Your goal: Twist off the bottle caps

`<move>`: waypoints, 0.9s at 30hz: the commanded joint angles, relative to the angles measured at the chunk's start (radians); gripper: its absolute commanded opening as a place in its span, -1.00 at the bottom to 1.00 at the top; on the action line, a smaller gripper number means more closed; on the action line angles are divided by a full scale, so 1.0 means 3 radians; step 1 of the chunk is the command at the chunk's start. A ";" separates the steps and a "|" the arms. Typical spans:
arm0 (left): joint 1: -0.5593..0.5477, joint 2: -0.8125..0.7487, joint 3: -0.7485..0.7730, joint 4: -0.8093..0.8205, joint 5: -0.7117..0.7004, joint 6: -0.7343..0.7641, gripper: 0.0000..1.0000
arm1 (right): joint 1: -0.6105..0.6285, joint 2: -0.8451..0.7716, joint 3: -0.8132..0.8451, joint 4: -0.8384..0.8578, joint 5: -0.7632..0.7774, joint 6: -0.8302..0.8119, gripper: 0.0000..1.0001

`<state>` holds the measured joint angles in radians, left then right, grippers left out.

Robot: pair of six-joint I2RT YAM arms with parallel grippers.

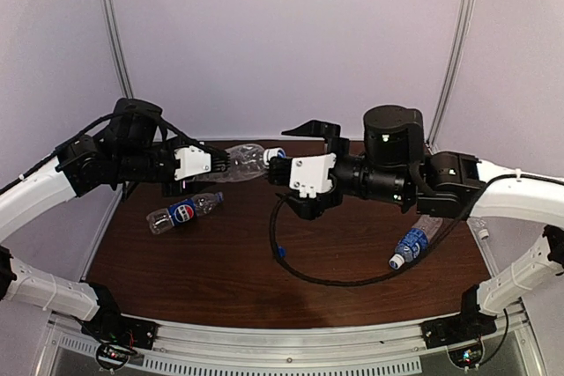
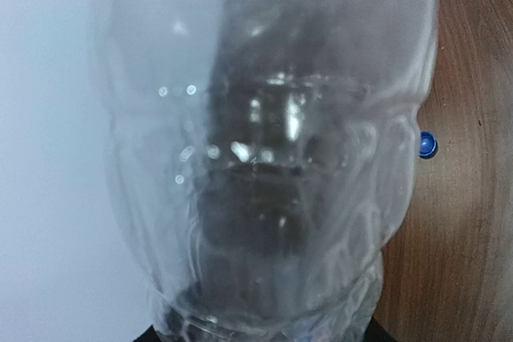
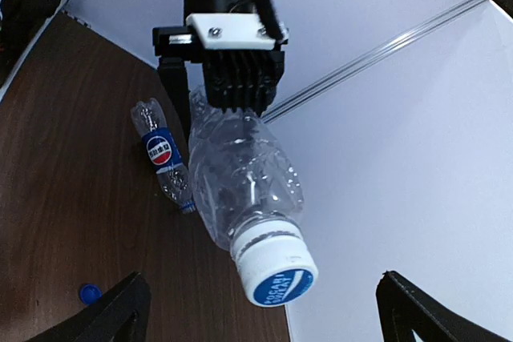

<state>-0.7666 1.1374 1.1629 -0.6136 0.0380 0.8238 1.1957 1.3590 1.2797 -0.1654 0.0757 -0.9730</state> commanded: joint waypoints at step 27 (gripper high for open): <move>0.0014 -0.0036 -0.0033 0.0170 0.0042 -0.0057 -0.40 | -0.0485 0.0161 0.0474 -0.0340 -0.1108 0.5294 -0.31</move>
<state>-0.7666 1.1370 1.1629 -0.6010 0.0380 0.8204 1.0622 1.3968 1.4113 -0.2520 -0.2138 0.5850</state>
